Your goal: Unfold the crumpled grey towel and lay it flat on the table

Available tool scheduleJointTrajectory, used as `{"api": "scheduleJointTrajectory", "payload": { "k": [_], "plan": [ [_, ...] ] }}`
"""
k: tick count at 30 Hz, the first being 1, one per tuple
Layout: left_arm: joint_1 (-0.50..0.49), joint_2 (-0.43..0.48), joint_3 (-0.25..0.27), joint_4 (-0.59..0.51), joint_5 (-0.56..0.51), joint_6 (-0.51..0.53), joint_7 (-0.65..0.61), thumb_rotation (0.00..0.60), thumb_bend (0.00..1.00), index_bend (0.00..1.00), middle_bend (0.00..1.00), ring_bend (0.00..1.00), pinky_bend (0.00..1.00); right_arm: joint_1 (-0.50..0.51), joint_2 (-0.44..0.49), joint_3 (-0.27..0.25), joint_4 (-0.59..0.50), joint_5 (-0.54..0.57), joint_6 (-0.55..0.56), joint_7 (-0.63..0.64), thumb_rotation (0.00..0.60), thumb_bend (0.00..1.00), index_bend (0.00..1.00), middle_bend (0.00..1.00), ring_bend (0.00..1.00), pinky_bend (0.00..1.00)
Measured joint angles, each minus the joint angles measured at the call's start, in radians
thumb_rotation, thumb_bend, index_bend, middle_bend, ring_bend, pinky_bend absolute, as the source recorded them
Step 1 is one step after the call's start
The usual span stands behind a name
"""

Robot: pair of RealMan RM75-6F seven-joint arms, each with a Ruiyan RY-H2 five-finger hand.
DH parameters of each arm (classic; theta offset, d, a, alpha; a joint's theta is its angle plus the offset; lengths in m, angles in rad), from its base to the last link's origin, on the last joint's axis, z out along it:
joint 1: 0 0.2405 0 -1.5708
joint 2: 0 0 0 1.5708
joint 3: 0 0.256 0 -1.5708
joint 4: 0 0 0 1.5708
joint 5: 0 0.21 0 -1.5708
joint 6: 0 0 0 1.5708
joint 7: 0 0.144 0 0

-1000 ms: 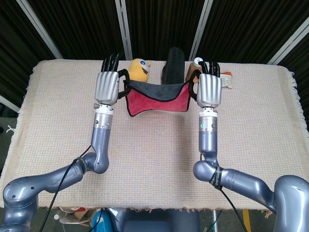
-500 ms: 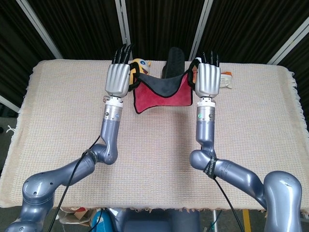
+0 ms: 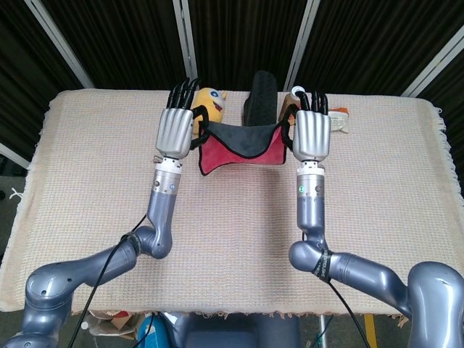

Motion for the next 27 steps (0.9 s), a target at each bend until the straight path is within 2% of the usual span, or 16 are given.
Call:
{"api": "scheduleJointTrajectory", "payload": {
  "k": [12, 27],
  "plan": [
    [0.195, 0.059, 0.126, -0.316, 0.007, 0.09, 0.031, 0.6, 0.47, 0.63, 0.07, 0.0, 0.06, -0.104, 0.002, -0.145, -0.249, -0.015, 0.111, -0.109, 0.6, 0.56, 0.73, 0.24, 0.09, 0.09],
    [0.332, 0.081, 0.256, -0.526, 0.064, 0.17, 0.059, 0.6, 0.47, 0.63, 0.07, 0.0, 0.06, -0.184, -0.01, -0.271, -0.387, -0.092, 0.16, -0.146, 0.6, 0.56, 0.73, 0.24, 0.09, 0.09]
  ]
}}
